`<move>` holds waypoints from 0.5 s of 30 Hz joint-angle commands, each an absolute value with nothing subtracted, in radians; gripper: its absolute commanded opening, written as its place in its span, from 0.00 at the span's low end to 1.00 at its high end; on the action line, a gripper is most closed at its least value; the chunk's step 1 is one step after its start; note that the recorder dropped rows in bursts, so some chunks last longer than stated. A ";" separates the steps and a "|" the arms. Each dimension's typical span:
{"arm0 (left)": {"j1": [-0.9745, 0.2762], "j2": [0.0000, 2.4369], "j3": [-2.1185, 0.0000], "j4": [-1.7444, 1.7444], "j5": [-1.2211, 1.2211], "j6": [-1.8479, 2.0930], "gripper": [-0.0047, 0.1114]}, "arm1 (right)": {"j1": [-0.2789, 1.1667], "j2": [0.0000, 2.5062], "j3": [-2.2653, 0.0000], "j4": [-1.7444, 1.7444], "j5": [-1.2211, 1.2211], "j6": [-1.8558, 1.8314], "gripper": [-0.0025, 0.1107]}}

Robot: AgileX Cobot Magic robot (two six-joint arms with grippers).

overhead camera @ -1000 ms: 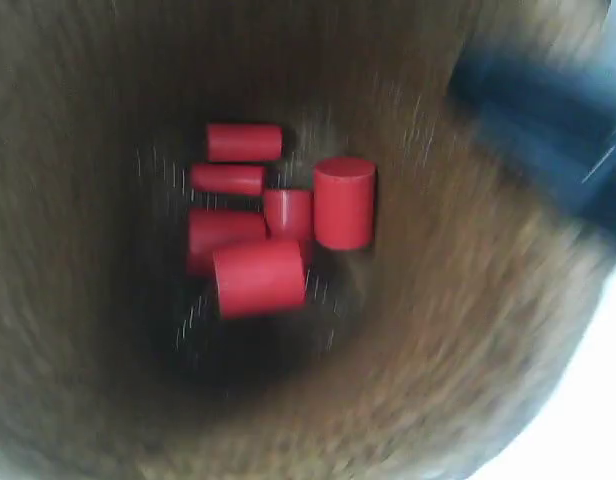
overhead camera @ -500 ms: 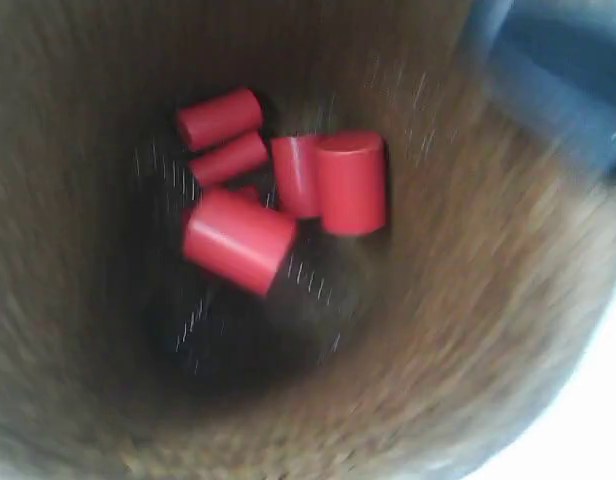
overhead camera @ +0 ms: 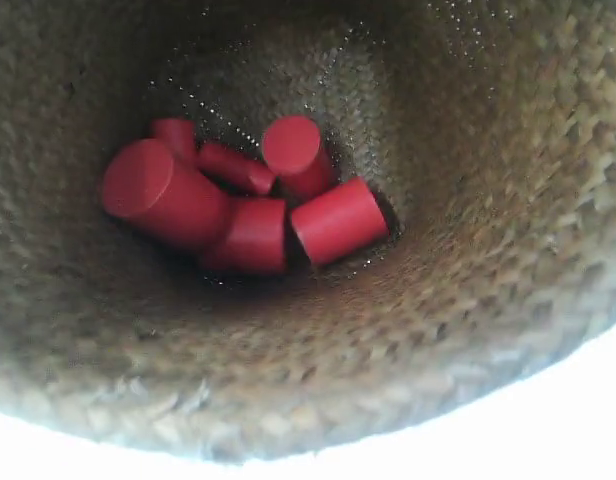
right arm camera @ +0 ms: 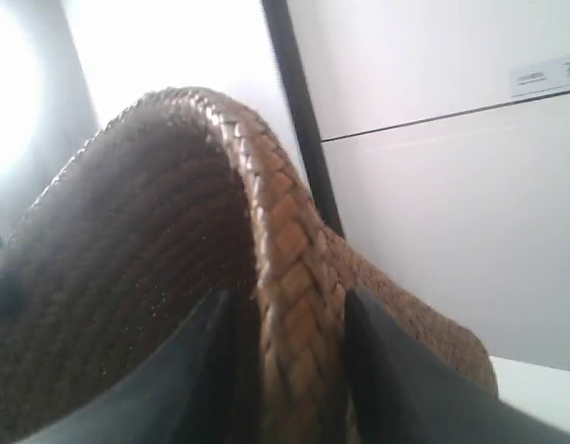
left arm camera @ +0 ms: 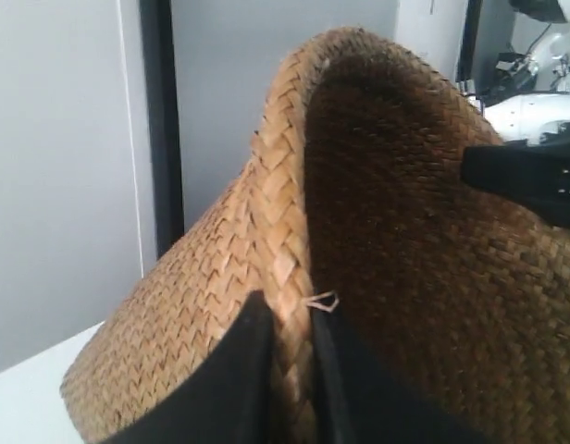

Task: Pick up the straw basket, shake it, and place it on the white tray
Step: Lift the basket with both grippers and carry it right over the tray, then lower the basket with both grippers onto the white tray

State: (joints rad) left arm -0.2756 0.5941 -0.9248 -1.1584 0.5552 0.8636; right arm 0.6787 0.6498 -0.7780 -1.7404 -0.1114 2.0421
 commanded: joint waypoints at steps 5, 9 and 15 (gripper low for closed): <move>-0.281 0.875 -0.992 -1.152 0.639 0.811 0.04 | 0.677 0.720 -0.756 -1.744 0.268 1.836 0.02; -0.287 1.012 -1.072 -1.158 0.670 0.811 0.04 | 0.677 0.788 -0.746 -1.612 0.647 1.659 0.02; -0.368 1.186 -1.176 -1.117 0.597 0.811 0.04 | 0.661 0.932 -0.751 -1.567 0.822 1.600 0.02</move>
